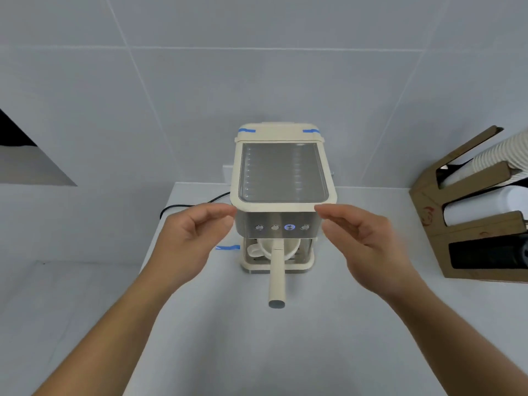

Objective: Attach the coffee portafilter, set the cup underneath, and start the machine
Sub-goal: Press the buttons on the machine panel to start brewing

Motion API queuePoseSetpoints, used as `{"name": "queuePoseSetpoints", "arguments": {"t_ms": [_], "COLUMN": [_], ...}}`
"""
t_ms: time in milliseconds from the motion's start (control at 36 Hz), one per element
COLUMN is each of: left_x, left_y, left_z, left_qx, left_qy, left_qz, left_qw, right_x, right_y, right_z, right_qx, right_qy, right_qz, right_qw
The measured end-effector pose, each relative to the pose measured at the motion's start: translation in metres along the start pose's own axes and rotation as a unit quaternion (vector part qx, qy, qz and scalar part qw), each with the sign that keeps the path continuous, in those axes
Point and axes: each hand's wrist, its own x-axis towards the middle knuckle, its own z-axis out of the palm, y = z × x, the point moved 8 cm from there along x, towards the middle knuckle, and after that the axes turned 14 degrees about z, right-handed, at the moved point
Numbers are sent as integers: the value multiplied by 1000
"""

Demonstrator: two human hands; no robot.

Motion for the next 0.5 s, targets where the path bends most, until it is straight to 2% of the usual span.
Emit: {"name": "queuePoseSetpoints", "arguments": {"t_ms": [56,111,167,306,500], "left_x": [11,22,32,51,68], "left_y": [10,13,14,15,-7], "left_z": [2,5,10,29,40], "left_qx": [31,63,113,213,311], "left_qy": [-22,-46,-74,-159,-254], "left_qz": [30,50,69,135,155], "left_qw": [999,996,988,955,903], "right_x": [6,9,14,35,50], "right_y": [-17,-34,-40,-27,-10], "right_z": [1,4,12,29,43], "right_qx": [-95,-187,-248,-346,-421], "right_qy": [24,48,40,-19,-44], "right_qz": [-43,-122,-175,-153,-184], "right_qw": [994,974,952,926,887]}}
